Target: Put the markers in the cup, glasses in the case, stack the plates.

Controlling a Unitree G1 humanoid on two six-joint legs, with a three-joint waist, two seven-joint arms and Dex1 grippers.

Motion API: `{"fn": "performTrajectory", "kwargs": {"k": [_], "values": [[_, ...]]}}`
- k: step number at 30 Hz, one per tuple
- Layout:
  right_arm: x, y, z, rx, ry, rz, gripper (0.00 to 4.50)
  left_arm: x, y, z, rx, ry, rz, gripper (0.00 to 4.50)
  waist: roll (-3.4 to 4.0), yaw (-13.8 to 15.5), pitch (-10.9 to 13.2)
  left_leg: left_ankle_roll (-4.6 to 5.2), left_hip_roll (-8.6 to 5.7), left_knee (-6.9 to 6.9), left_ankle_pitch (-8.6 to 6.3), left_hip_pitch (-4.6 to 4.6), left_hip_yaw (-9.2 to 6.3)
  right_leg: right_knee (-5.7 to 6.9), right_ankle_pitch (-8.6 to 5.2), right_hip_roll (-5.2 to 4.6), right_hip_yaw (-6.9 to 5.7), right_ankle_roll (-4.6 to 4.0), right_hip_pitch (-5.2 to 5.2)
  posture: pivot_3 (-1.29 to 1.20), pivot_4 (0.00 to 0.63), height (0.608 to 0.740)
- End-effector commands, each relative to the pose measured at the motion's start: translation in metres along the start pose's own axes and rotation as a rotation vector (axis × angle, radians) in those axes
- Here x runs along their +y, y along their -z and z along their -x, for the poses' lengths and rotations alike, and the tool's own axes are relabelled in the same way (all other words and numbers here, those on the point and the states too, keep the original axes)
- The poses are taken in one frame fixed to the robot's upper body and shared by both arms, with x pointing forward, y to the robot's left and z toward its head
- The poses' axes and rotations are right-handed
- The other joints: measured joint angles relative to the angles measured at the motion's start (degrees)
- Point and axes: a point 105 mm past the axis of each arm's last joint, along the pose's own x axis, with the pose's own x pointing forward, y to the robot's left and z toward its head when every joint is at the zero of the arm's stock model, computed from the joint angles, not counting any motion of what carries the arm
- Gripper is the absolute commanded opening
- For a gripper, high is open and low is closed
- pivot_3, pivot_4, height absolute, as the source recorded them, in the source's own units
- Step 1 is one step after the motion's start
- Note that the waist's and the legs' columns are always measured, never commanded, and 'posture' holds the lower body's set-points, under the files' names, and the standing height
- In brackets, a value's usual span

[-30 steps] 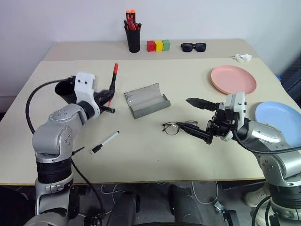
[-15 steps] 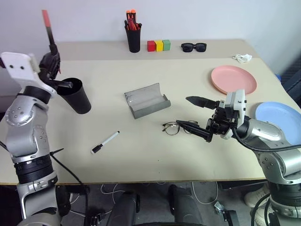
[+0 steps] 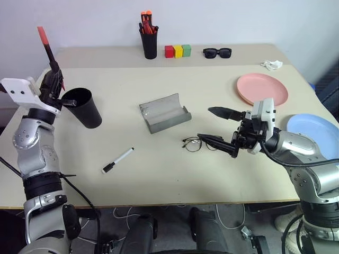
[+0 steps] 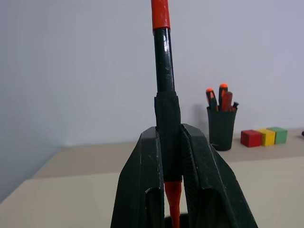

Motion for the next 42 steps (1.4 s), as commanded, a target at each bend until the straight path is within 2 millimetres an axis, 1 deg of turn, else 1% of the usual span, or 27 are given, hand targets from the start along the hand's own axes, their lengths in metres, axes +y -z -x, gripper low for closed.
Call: {"fn": "performTrajectory", "kwargs": {"k": [1,4,6,7,10,11,12,13,17,19,21,22,24,27,29,30,31,32,34,35,38,40,42], "values": [[0.002,-0.011,0.002,-0.019,-0.002,0.043,4.5,0.004,-0.006,-0.001,-0.042,-0.011,-0.019,0.03,0.0,-0.01,0.0,0.0,0.0,0.0,0.0,0.0,0.0,0.0,0.0,0.0,0.0,0.0,0.0,0.0,0.15,0.74],[0.001,-0.012,0.001,-0.02,0.004,0.047,4.5,-0.002,-0.001,-0.003,-0.036,0.008,-0.007,0.03,0.0,-0.01,0.0,0.0,0.0,0.0,0.0,0.0,0.0,0.01,0.0,0.0,0.0,0.0,0.0,0.0,0.15,0.74],[0.002,-0.012,0.001,-0.021,0.005,0.049,4.5,-0.007,-0.002,-0.004,-0.038,0.029,-0.01,0.98,-0.01,0.11,0.0,0.0,0.0,0.0,0.0,-0.01,0.0,0.01,0.0,0.0,0.0,0.01,0.0,0.0,0.15,0.74],[0.001,-0.012,0.001,-0.021,0.007,0.05,4.5,-0.007,-0.002,-0.004,-0.041,0.026,-0.005,1.38,-0.01,0.14,0.0,0.0,0.0,0.01,0.0,-0.01,-0.01,0.0,0.0,0.0,0.0,0.01,0.0,0.0,0.15,0.74],[0.002,-0.012,0.001,-0.02,0.008,0.05,4.5,-0.007,-0.003,-0.004,-0.044,0.027,-0.005,2.85,-0.01,0.0,0.0,0.0,0.0,0.01,0.0,-0.01,-0.01,0.0,0.0,0.0,0.0,0.01,0.0,0.0,0.15,0.74],[0.002,-0.012,0.001,-0.021,0.008,0.05,4.5,-0.008,-0.003,-0.004,-0.045,0.03,-0.006,3.41,-0.01,-0.01,0.0,0.0,0.0,0.0,0.0,0.0,-0.01,0.01,0.0,0.0,0.0,0.01,0.0,0.0,0.15,0.74],[0.001,-0.011,0.001,-0.021,0.008,0.05,4.5,-0.008,-0.004,-0.004,-0.047,0.034,-0.006,3.86,-0.01,-0.06,0.0,0.0,0.0,-0.01,0.0,0.0,-0.01,0.01,0.0,0.0,0.0,0.01,0.0,0.0,0.15,0.74],[0.001,-0.011,0.001,-0.022,0.009,0.05,4.5,-0.008,-0.005,-0.004,-0.05,0.036,-0.006,4.42,-0.01,-0.07,0.0,0.0,0.0,-0.01,0.0,0.0,0.0,0.01,0.0,0.0,0.0,0.01,0.0,0.0,0.15,0.74],[0.0,-0.011,0.001,-0.022,0.01,0.053,4.5,-0.01,-0.008,-0.004,-0.046,0.051,0.0,4.47,-0.01,-0.04,-0.01,0.0,0.0,-0.01,0.0,0.0,-0.01,0.01,0.0,0.0,0.0,0.01,0.0,0.0,0.15,0.74],[0.0,-0.011,0.001,-0.023,0.009,0.054,4.5,-0.017,-0.007,-0.003,-0.011,0.085,0.002,4.47,-0.01,-0.03,0.0,0.0,0.0,0.0,0.0,0.0,0.0,0.01,0.0,0.0,0.0,0.01,0.0,0.0,0.15,0.74],[0.0,-0.011,0.001,-0.024,0.01,0.053,4.5,-0.033,-0.009,-0.001,0.029,0.175,0.095,4.47,-0.01,-0.04,0.0,0.0,0.0,0.0,0.0,0.0,0.0,0.01,0.0,0.0,0.0,0.01,0.0,0.0,0.15,0.74],[-0.001,-0.01,0.001,-0.024,0.01,0.053,4.5,-0.045,-0.011,0.002,0.055,0.247,0.146,4.47,-0.01,-0.03,0.0,0.0,0.0,0.0,0.0,-0.01,-0.01,0.01,0.0,0.0,0.0,0.01,0.0,0.0,0.15,0.74],[-0.002,-0.01,0.001,-0.024,0.011,0.051,4.5,-0.07,-0.026,0.009,0.092,0.419,0.243,4.47,-0.01,-0.15,0.0,0.01,0.0,0.0,0.0,-0.01,-0.02,0.02,0.0,0.0,0.0,0.01,0.0,0.0,0.15,0.74],[-0.001,-0.008,0.002,-0.025,0.008,0.048,4.5,-0.091,-0.043,0.021,0.184,0.603,0.353,4.47,-0.02,-0.24,0.01,0.01,0.02,0.0,-0.01,-0.02,-0.03,0.07,0.0,0.0,0.0,0.0,-0.05,0.0,0.15,0.74],[0.001,-0.008,0.002,-0.028,-0.008,0.039,4.5,-0.109,-0.046,0.039,0.342,0.78,0.401,4.47,0.01,-0.39,0.01,0.01,0.04,0.0,-0.01,-0.01,-0.03,0.1,-0.01,0.04,0.0,-0.01,-0.05,0.0,0.15,0.74],[0.002,-0.008,0.002,-0.029,-0.02,0.033,4.5,-0.115,-0.045,0.047,0.412,0.836,0.417,4.47,0.01,-0.43,0.01,0.02,0.03,-0.02,-0.01,0.02,0.0,0.1,-0.02,0.04,0.02,-0.01,-0.05,0.0,0.15,0.74],[0.005,-0.007,0.003,-0.026,-0.035,0.03,4.5,-0.118,-0.041,0.057,0.509,0.879,0.417,4.47,0.03,-0.48,0.01,0.04,0.03,-0.02,-0.02,0.02,-0.01,0.1,-0.03,0.04,0.01,0.0,-0.05,0.0,0.15,0.74],[0.008,-0.006,0.005,-0.017,-0.053,0.024,4.5,-0.118,-0.032,0.066,0.612,0.892,0.397,4.47,0.04,-0.5,0.01,0.05,0.03,-0.04,-0.03,0.03,0.01,0.1,-0.03,0.03,0.02,0.0,-0.05,0.0,0.15,0.74],[0.015,-0.003,0.009,0.002,-0.084,0.017,4.5,-0.11,-0.013,0.077,0.748,0.855,0.365,4.47,0.11,-0.49,0.02,0.08,0.03,-0.06,-0.05,0.05,0.01,0.11,-0.05,0.04,0.02,0.0,-0.04,0.0,0.15,0.74],[0.017,-0.002,0.01,0.007,-0.092,0.011,4.5,-0.106,-0.006,0.084,0.79,0.857,0.332,4.47,0.1,-0.46,0.03,0.08,0.03,-0.06,-0.05,0.05,0.02,0.11,-0.07,0.04,0.03,-0.02,-0.04,0.0,0.15,0.74],[0.018,-0.002,0.012,0.008,-0.084,0.007,4.5,-0.102,0.002,0.102,0.906,0.9,0.287,4.47,0.06,-0.39,0.06,0.08,0.04,-0.06,-0.05,0.02,0.02,0.08,-0.16,0.04,0.02,-0.19,-0.06,0.0,0.15,0.74],[0.019,-0.002,0.012,0.007,-0.08,0.006,4.5,-0.096,0.015,0.103,0.945,0.876,0.169,4.47,0.05,-0.31,0.06,0.08,0.05,-0.06,-0.05,0.01,0.02,0.08,-0.17,0.04,0.01,-0.21,-0.07,0.0,0.15,0.74],[0.019,-0.002,0.012,0.006,-0.073,0.006,4.5,-0.096,0.022,0.103,0.955,0.878,0.109,4.47,0.05,-0.06,0.06,0.08,0.05,-0.06,-0.05,0.02,0.02,0.07,-0.18,0.04,0.02,-0.22,-0.06,0.0,0.15,0.74]]}}
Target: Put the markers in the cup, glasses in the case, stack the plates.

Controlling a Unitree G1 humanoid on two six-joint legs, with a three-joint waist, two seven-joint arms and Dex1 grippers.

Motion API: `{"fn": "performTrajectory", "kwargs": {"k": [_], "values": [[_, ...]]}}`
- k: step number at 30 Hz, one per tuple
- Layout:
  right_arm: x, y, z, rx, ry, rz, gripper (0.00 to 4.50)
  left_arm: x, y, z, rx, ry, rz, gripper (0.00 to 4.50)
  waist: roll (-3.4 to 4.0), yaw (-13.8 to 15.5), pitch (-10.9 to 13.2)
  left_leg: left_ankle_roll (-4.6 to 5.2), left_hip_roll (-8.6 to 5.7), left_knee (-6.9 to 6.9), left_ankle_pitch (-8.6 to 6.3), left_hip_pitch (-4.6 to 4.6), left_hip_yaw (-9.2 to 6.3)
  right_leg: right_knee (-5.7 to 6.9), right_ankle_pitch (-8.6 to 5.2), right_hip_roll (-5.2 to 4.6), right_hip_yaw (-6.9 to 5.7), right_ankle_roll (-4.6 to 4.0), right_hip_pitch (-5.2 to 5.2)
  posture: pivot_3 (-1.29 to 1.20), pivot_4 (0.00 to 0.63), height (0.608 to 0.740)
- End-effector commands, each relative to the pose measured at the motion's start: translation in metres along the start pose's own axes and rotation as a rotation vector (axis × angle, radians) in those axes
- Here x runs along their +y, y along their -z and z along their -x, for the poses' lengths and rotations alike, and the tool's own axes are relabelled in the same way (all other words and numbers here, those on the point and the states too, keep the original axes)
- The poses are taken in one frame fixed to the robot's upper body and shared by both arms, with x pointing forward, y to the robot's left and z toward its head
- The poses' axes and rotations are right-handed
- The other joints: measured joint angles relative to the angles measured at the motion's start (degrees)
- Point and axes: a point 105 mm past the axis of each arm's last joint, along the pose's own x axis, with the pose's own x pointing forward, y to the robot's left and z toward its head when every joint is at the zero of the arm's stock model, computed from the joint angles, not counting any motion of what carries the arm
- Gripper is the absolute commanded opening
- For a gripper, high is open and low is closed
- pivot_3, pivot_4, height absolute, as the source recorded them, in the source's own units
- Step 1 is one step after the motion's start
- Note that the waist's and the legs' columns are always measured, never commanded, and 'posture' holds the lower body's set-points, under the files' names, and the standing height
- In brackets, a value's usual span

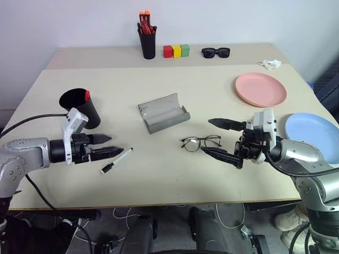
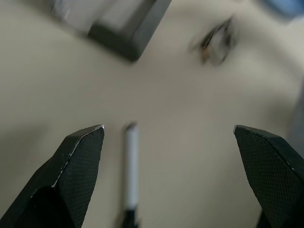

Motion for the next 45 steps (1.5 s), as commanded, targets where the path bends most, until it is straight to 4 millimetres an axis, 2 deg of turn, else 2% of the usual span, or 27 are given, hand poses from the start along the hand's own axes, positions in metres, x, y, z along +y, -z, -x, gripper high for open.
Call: {"fn": "performTrajectory", "kwargs": {"k": [1,4,13,18,23,28,31,38,42,45], "values": [[0.003,-0.012,0.001,-0.028,0.0,0.045,4.5,0.001,-0.001,-0.003,0.037,-0.022,-0.092,4.47,0.0,0.11,0.0,0.0,0.0,0.0,0.0,-0.01,0.0,-0.03,0.0,0.0,0.0,0.0,0.01,0.0,0.15,0.74],[0.002,-0.011,0.001,-0.027,0.004,0.045,4.5,-0.013,0.009,-0.003,0.125,0.02,-0.138,4.47,-0.03,-0.04,0.01,0.0,0.0,0.0,0.0,-0.05,0.0,-0.06,0.0,0.0,0.0,0.0,-0.01,0.0,0.15,0.74],[0.003,-0.008,0.0,-0.024,0.012,0.038,4.5,-0.008,0.028,0.002,0.274,-0.065,-0.212,4.47,-0.02,-0.02,0.02,0.0,0.03,-0.03,-0.01,-0.06,0.04,-0.05,-0.01,0.0,0.0,0.0,-0.07,0.0,0.15,0.74],[0.002,-0.009,0.0,-0.025,0.015,0.039,4.5,-0.005,0.038,-0.004,0.291,-0.083,-0.157,4.47,-0.02,-0.03,0.02,0.01,0.02,-0.03,0.0,-0.05,0.04,-0.04,0.0,0.0,0.0,0.0,-0.06,0.0,0.15,0.74],[0.001,-0.009,0.001,-0.022,0.023,0.043,4.5,-0.011,0.047,-0.011,0.291,-0.063,-0.129,4.47,-0.02,-0.04,0.02,0.01,0.03,-0.03,0.0,-0.06,0.03,-0.03,0.0,0.0,0.0,0.0,-0.06,0.0,0.15,0.74],[0.0,-0.009,0.001,-0.02,0.031,0.044,4.5,-0.012,0.055,-0.008,0.34,-0.065,-0.101,4.47,-0.02,-0.05,0.02,0.01,0.02,-0.03,0.0,-0.05,0.04,-0.03,0.0,0.0,0.0,0.0,-0.06,0.0,0.15,0.74],[0.0,-0.009,0.0,-0.019,0.031,0.045,4.5,-0.012,0.056,-0.011,0.342,-0.07,-0.096,3.67,-0.02,-0.05,0.01,0.01,0.02,-0.03,-0.01,-0.04,0.04,-0.03,0.0,0.0,0.0,0.0,-0.06,0.0,0.15,0.74],[-0.001,-0.009,0.0,-0.017,0.037,0.048,4.5,-0.012,0.058,-0.008,0.365,-0.067,-0.084,0.11,-0.02,-0.05,0.01,0.01,0.02,-0.03,-0.01,-0.04,0.04,-0.03,0.0,0.0,0.0,0.0,-0.06,0.0,0.15,0.74],[-0.003,-0.009,-0.001,-0.018,0.044,0.053,4.5,-0.007,0.042,-0.013,0.296,-0.082,-0.128,0.04,-0.02,0.02,0.01,0.01,0.02,-0.03,0.0,-0.04,0.04,-0.03,0.0,0.0,0.0,0.0,-0.05,0.0,0.15,0.74],[0.0,-0.01,0.0,-0.027,0.021,0.027,4.5,0.009,0.002,-0.023,0.09,-0.165,-0.21,0.04,-0.03,0.34,0.01,0.0,0.01,0.01,0.0,-0.05,0.0,-0.04,0.0,0.0,-0.01,0.0,-0.02,0.0,0.15,0.74]]}}
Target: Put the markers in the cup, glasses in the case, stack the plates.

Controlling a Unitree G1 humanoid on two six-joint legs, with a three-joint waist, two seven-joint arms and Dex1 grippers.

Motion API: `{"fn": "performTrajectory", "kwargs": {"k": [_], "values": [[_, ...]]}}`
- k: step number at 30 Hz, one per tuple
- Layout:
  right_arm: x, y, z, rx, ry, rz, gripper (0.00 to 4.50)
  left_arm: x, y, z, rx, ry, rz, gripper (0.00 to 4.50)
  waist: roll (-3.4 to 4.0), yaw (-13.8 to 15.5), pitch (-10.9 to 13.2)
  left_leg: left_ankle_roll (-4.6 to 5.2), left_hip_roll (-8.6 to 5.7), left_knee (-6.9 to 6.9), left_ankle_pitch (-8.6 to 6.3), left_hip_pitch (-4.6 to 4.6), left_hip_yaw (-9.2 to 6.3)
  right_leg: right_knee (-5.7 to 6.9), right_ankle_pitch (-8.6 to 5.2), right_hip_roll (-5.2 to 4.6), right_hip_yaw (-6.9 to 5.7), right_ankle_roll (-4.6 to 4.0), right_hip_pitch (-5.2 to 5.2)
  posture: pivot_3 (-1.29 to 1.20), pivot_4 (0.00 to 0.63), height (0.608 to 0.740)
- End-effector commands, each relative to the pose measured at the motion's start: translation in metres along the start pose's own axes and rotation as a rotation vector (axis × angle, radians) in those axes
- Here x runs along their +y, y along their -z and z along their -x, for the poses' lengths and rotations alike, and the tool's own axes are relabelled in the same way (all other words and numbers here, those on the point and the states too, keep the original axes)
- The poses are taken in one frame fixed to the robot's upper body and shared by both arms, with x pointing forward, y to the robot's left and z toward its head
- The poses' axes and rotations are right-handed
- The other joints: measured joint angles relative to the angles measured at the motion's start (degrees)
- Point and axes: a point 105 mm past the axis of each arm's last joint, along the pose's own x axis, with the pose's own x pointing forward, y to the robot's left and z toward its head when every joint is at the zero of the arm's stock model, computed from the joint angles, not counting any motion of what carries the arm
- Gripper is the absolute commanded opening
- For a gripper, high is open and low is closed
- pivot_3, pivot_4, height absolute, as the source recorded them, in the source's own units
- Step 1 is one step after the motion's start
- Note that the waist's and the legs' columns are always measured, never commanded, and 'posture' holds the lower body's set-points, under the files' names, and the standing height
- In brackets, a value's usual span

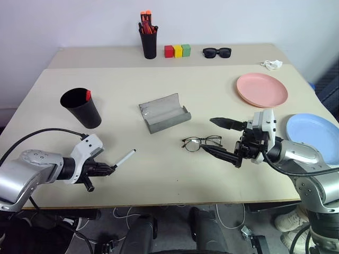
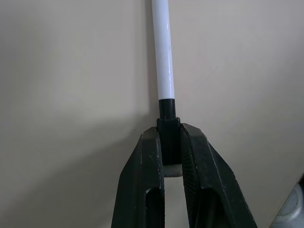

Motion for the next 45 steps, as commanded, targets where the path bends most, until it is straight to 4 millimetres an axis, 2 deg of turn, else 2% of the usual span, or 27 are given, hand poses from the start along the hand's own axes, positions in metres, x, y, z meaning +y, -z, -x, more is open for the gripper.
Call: {"fn": "performTrajectory", "kwargs": {"k": [1,5,6,12,14,16,21,26,28,36,45], "values": [[0.006,-0.013,0.0,-0.037,-0.038,0.025,4.5,0.021,-0.043,0.006,-0.2,-0.118,-0.105,0.04,-0.04,0.16,-0.02,0.0,0.0,0.02,0.0,0.0,-0.01,0.01,0.0,0.0,-0.01,0.0,0.02,0.0,0.15,0.74],[0.011,-0.017,0.002,-0.059,-0.07,-0.007,4.5,0.037,-0.109,0.024,-0.552,-0.211,-0.122,0.04,-0.08,-0.02,-0.02,-0.01,-0.02,0.04,0.01,0.0,-0.03,-0.01,0.11,-0.01,-0.02,0.16,0.04,0.0,0.15,0.74],[0.01,-0.02,0.002,-0.073,-0.064,-0.009,4.5,0.039,-0.119,0.029,-0.613,-0.23,-0.135,0.04,-0.08,-0.03,-0.02,-0.01,-0.02,0.05,0.0,0.0,-0.05,0.0,0.12,-0.01,-0.03,0.17,0.04,0.0,0.15,0.74],[0.007,-0.026,0.002,-0.107,-0.048,-0.01,4.5,0.059,-0.156,0.066,-0.874,-0.416,-0.21,0.04,-0.04,-0.27,-0.04,-0.01,-0.01,0.01,0.01,0.06,0.01,0.01,0.13,-0.01,-0.01,0.18,0.02,0.0,0.15,0.74],[0.005,-0.026,0.002,-0.105,-0.041,-0.009,4.5,0.065,-0.169,0.093,-1.033,-0.482,-0.221,0.04,-0.04,-0.12,-0.04,-0.01,-0.02,0.02,0.01,0.04,0.01,0.0,0.13,-0.01,-0.01,0.18,0.02,0.0,0.15,0.74],[0.005,-0.025,0.002,-0.105,-0.038,-0.009,4.5,0.072,-0.174,0.115,-1.145,-0.55,-0.225,0.04,-0.09,-0.06,-0.02,-0.02,-0.02,0.06,0.01,0.0,0.01,-0.02,0.14,-0.01,-0.01,0.19,0.03,0.0,0.15,0.74],[0.003,-0.024,0.001,-0.099,-0.035,-0.003,4.5,0.091,-0.159,0.144,-1.254,-0.727,-0.194,0.04,-0.07,-0.11,-0.03,-0.02,-0.03,0.05,0.01,0.02,0.01,-0.02,0.14,-0.02,0.0,0.2,0.04,0.0,0.15,0.74],[0.002,-0.024,0.0,-0.095,-0.036,0.0,4.5,0.104,-0.133,0.149,-1.243,-0.843,-0.172,0.04,-0.07,-0.12,-0.04,-0.02,-0.04,0.06,0.01,0.03,0.01,-0.01,0.14,-0.02,0.0,0.2,0.04,0.0,0.15,0.74],[0.002,-0.024,0.0,-0.094,-0.038,0.001,4.5,0.111,-0.12,0.145,-1.21,-0.863,-0.14,0.04,-0.07,-0.12,-0.04,-0.01,-0.04,0.06,0.01,0.03,0.0,-0.01,0.14,-0.02,-0.01,0.2,0.04,0.0,0.15,0.74],[0.002,-0.025,0.0,-0.091,-0.04,0.005,4.5,0.122,-0.091,0.12,-1.125,-0.861,-0.031,0.04,-0.1,-0.07,-0.05,-0.01,-0.04,0.08,0.01,0.03,0.0,0.0,0.15,-0.02,0.0,0.2,0.06,0.0,0.15,0.74],[0.002,-0.025,0.0,-0.09,-0.036,0.011,4.5,0.122,-0.08,0.102,-1.104,-0.835,0.022,0.04,-0.1,-0.07,-0.05,-0.01,-0.04,0.08,0.01,0.03,-0.01,0.01,0.15,-0.02,-0.01,0.2,0.06,0.0,0.15,0.74]]}}
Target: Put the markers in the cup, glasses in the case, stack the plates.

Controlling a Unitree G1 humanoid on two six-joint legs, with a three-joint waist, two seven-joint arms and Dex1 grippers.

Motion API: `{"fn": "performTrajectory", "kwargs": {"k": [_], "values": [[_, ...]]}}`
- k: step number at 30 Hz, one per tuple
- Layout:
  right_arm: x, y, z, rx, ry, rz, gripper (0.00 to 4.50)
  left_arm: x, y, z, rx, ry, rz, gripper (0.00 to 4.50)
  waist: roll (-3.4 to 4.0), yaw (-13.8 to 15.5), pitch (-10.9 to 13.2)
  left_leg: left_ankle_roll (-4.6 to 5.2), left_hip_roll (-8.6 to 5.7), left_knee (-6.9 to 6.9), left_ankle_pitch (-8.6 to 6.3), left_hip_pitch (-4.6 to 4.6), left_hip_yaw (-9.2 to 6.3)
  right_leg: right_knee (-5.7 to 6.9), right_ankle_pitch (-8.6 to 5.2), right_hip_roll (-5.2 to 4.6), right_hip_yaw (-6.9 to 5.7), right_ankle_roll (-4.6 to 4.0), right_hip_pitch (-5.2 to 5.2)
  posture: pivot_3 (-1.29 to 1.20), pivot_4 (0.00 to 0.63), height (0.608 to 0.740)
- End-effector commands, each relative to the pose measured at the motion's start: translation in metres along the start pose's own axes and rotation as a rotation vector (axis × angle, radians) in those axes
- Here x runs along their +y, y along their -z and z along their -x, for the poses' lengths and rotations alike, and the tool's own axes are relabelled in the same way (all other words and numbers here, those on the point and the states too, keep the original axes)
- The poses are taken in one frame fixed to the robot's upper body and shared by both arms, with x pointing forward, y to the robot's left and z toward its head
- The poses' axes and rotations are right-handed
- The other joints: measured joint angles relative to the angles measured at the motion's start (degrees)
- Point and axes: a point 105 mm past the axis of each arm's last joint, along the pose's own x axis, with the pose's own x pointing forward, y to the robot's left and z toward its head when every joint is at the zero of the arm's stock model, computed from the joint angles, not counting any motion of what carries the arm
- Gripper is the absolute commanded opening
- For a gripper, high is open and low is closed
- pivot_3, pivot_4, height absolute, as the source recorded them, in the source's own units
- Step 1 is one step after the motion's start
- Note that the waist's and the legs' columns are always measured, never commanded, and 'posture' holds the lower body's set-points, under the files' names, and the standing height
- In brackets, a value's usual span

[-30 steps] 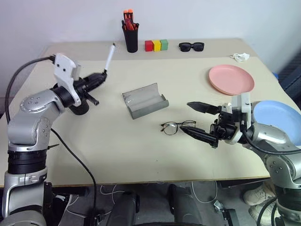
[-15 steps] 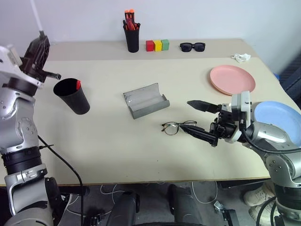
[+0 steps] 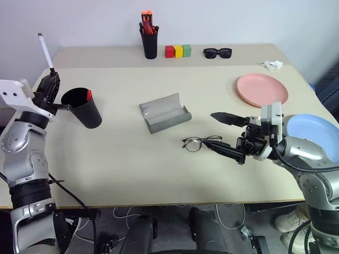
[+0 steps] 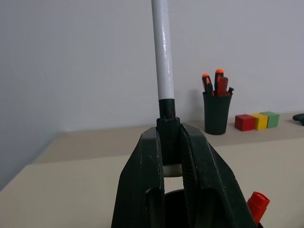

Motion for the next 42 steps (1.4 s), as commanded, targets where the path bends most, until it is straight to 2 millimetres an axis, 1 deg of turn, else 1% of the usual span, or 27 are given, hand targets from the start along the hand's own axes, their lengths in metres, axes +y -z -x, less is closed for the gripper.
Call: {"fn": "performTrajectory", "kwargs": {"k": [1,7,12,14,15,17,19,20,21,28,31,35,37,39,40,42], "values": [[0.002,-0.01,-0.001,-0.025,-0.011,0.045,4.5,-0.001,-0.006,-0.001,-0.025,0.002,-0.005,0.04,0.0,0.0,0.0,0.0,0.0,0.0,0.0,0.0,0.0,0.0,0.0,0.0,0.0,0.0,0.0,0.0,0.15,0.74],[0.002,-0.009,-0.001,-0.022,-0.009,0.047,4.5,-0.005,0.002,-0.003,-0.001,0.008,0.002,0.04,0.0,0.01,0.0,0.0,0.0,0.0,0.0,0.0,0.0,0.0,0.0,0.0,0.0,0.0,0.0,0.0,0.15,0.74],[0.002,-0.01,-0.001,-0.02,-0.006,0.047,4.5,-0.014,-0.002,-0.006,-0.02,0.035,0.026,0.04,0.0,-0.03,0.0,0.0,0.0,0.0,0.0,0.0,0.0,0.0,0.0,0.0,0.0,0.0,0.0,0.0,0.15,0.74],[0.002,-0.01,-0.002,-0.019,-0.006,0.048,4.5,-0.014,-0.002,-0.006,-0.019,0.037,0.018,0.95,0.0,-0.03,0.0,0.0,0.0,0.0,0.0,0.0,0.0,0.0,0.0,0.0,0.0,0.0,0.0,0.0,0.15,0.74],[0.002,-0.01,-0.002,-0.019,-0.006,0.049,4.5,-0.014,-0.003,-0.006,-0.02,0.037,0.017,1.31,0.0,-0.03,0.0,0.0,0.0,0.0,0.0,0.0,0.0,0.0,0.0,0.0,0.0,0.0,0.0,0.0,0.15,0.74],[0.002,-0.01,-0.002,-0.019,-0.006,0.049,4.5,-0.014,-0.004,-0.006,-0.02,0.038,0.012,2.3,0.0,-0.03,0.0,0.0,0.0,-0.01,0.0,0.0,0.0,0.0,0.0,0.0,0.0,0.0,0.0,0.0,0.15,0.74],[0.002,-0.01,-0.003,-0.02,-0.007,0.049,4.5,-0.014,-0.005,-0.006,-0.024,0.039,0.014,3.39,0.0,-0.03,0.0,0.0,0.0,-0.01,0.0,0.0,0.0,0.0,0.0,0.0,0.0,0.0,0.0,0.0,0.15,0.74],[0.002,-0.01,-0.003,-0.021,-0.006,0.048,4.5,-0.014,-0.005,-0.006,-0.023,0.039,0.007,3.86,0.0,-0.03,0.0,0.0,0.0,0.0,0.0,0.0,0.0,0.0,0.0,0.0,0.0,0.0,0.0,0.0,0.15,0.74],[0.002,-0.01,-0.003,-0.021,-0.005,0.049,4.5,-0.014,-0.005,-0.006,-0.023,0.038,0.004,4.45,0.0,0.0,0.0,0.0,0.0,0.0,0.0,0.0,0.0,0.0,0.0,0.0,0.0,0.0,0.0,0.0,0.15,0.74],[0.002,-0.01,-0.003,-0.022,-0.005,0.051,4.5,-0.014,-0.005,-0.004,-0.03,0.035,0.02,4.49,0.0,-0.03,0.0,0.0,0.0,0.0,0.0,0.0,0.0,0.0,0.0,0.0,0.0,0.0,0.0,0.0,0.15,0.74],[0.001,-0.01,-0.002,-0.022,-0.003,0.052,4.5,-0.022,-0.009,-0.006,-0.029,0.066,0.02,4.49,0.0,-0.01,0.0,0.0,0.0,0.0,0.0,0.0,0.0,0.0,0.0,0.0,0.0,0.0,0.0,0.0,0.15,0.74],[-0.002,-0.01,-0.002,-0.022,0.009,0.055,4.5,-0.051,-0.019,-0.011,-0.026,0.224,0.065,4.49,0.0,0.05,0.0,0.0,0.0,0.0,0.0,-0.01,0.0,0.0,0.0,0.0,0.0,0.0,0.0,0.0,0.15,0.74],[-0.008,-0.008,-0.002,-0.014,0.037,0.069,4.5,-0.059,-0.024,-0.014,-0.031,0.272,0.088,4.49,0.0,-0.06,0.0,0.0,0.0,0.0,0.0,0.0,0.0,0.0,0.0,0.0,0.0,0.0,0.01,0.0,0.15,0.74],[-0.011,-0.008,-0.003,-0.018,0.051,0.071,4.5,-0.064,-0.026,-0.016,-0.027,0.293,0.115,4.49,0.0,-0.07,0.0,0.0,0.0,0.0,0.0,0.01,0.0,0.01,0.0,0.01,0.0,0.0,0.0,0.0,0.15,0.74],[-0.014,-0.008,-0.003,-0.017,0.071,0.087,4.5,-0.075,-0.027,-0.018,-0.014,0.346,0.129,4.49,0.0,-0.08,0.0,0.0,0.01,0.0,0.0,0.01,0.0,0.01,0.0,0.01,0.0,0.0,0.0,0.0,0.15,0.74],[-0.019,-0.007,-0.004,-0.021,0.097,0.092,4.5,-0.104,-0.029,-0.019,0.015,0.487,0.158,4.49,0.0,-0.1,0.0,0.0,0.0,0.0,0.0,0.0,0.0,0.0,0.0,0.01,0.0,0.0,0.0,0.0,0.15,0.74]]}}
